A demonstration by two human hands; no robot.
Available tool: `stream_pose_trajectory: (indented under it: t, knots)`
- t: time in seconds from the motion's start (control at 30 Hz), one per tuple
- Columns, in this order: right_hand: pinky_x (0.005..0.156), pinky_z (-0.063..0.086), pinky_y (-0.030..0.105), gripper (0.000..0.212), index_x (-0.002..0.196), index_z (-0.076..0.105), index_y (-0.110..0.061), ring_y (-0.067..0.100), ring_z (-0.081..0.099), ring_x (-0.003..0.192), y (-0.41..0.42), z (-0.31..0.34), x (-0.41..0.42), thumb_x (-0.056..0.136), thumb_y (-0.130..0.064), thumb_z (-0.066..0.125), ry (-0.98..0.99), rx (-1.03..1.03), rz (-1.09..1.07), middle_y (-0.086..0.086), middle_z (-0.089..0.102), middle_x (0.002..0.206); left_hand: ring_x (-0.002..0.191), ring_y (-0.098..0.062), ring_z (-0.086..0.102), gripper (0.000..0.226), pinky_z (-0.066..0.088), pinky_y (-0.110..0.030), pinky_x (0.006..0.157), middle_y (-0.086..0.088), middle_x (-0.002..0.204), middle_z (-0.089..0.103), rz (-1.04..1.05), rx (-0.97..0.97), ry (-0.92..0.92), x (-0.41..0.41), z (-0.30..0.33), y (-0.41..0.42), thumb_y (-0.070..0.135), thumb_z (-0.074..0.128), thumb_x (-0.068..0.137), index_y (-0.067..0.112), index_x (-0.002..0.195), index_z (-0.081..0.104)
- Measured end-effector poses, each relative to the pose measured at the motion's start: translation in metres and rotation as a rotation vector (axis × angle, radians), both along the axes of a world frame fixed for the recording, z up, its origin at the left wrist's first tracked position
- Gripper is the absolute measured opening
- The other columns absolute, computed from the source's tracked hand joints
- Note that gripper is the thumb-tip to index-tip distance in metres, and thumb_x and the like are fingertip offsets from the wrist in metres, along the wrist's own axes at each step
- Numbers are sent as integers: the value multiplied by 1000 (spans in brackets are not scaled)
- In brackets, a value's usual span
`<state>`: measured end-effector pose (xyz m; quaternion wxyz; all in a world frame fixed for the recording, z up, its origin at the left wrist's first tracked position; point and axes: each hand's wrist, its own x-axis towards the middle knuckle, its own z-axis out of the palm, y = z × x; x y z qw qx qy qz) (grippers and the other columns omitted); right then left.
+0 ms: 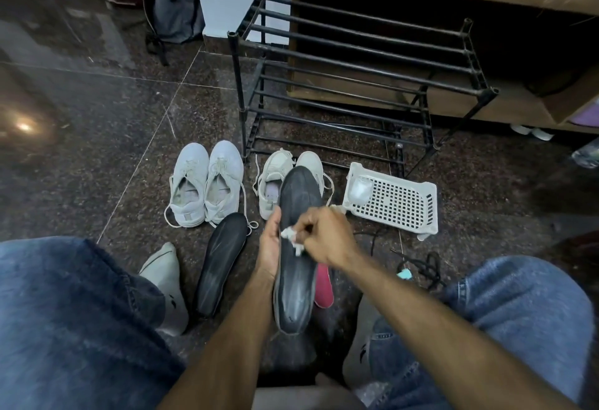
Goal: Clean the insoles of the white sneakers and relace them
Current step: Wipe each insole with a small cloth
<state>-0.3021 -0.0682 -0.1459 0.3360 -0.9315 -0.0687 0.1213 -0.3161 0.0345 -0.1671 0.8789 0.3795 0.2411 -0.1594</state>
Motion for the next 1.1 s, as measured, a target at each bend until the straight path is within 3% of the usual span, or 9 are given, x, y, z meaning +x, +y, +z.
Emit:
stream_pose_trajectory:
  t: [0.1,0.17,0.33,0.57,0.67,0.77,0.87,0.97,1.1]
  knots:
    - [81,55,34,7,86,77,-17,13,67,78,1,-2,-23,83,-12,72,-76,-39,102,-7,72,88,61,4,66,30,51,-10,55,6,114,54,162,45,-36,10,0,7,16,26,106,8,117,52]
    - [83,52,33,14,92,76,-18,17,66,84,1,-2,-11,86,-12,64,-148,-138,108,-5,71,93,80,-7,69,39,55,-15,63,-10,120,60,108,41,4,10,-4,5,22,29,104,2,116,60]
    - [86,55,38,25,98,75,-26,26,68,92,-7,-2,38,83,-14,58,-166,-241,-118,0,74,101,78,-28,67,51,57,-34,65,-16,93,70,-40,-105,57,4,-7,-2,43,41,90,7,91,78]
    - [79,55,38,19,89,77,-20,23,67,79,11,0,-32,83,-11,61,-125,-84,58,-4,73,88,54,2,66,49,50,-12,51,2,74,71,135,8,-51,12,2,5,14,25,106,10,83,68]
    - [82,54,35,22,95,76,-22,24,67,84,6,-1,1,86,-13,58,-180,-207,0,-1,73,94,59,0,68,43,53,-13,56,2,74,72,101,-21,-36,10,-5,1,18,24,106,7,105,65]
    - [82,56,41,20,95,76,-24,26,69,87,2,1,29,85,-15,61,-194,-206,-128,2,75,95,75,-22,72,59,59,-28,64,-13,83,73,12,-185,27,8,-9,-1,39,32,101,5,86,77]
    - [83,56,40,22,90,76,-23,23,69,84,13,2,5,83,-11,60,-145,-165,-79,-1,75,91,86,-18,72,46,57,-25,72,-9,87,75,95,-119,6,15,-16,8,34,37,101,4,99,72]
    - [80,54,37,21,90,77,-21,22,67,80,17,8,-44,82,-11,60,-95,-83,46,-4,74,87,71,-20,71,60,58,-26,57,-8,75,74,132,-98,-26,20,-14,17,37,31,103,8,80,78]
    - [77,54,38,18,89,77,-22,23,67,78,10,8,-50,82,-13,63,-128,-78,95,-5,72,86,65,-21,71,68,59,-28,59,-11,77,73,102,-150,-24,24,-14,15,45,30,102,9,72,79]
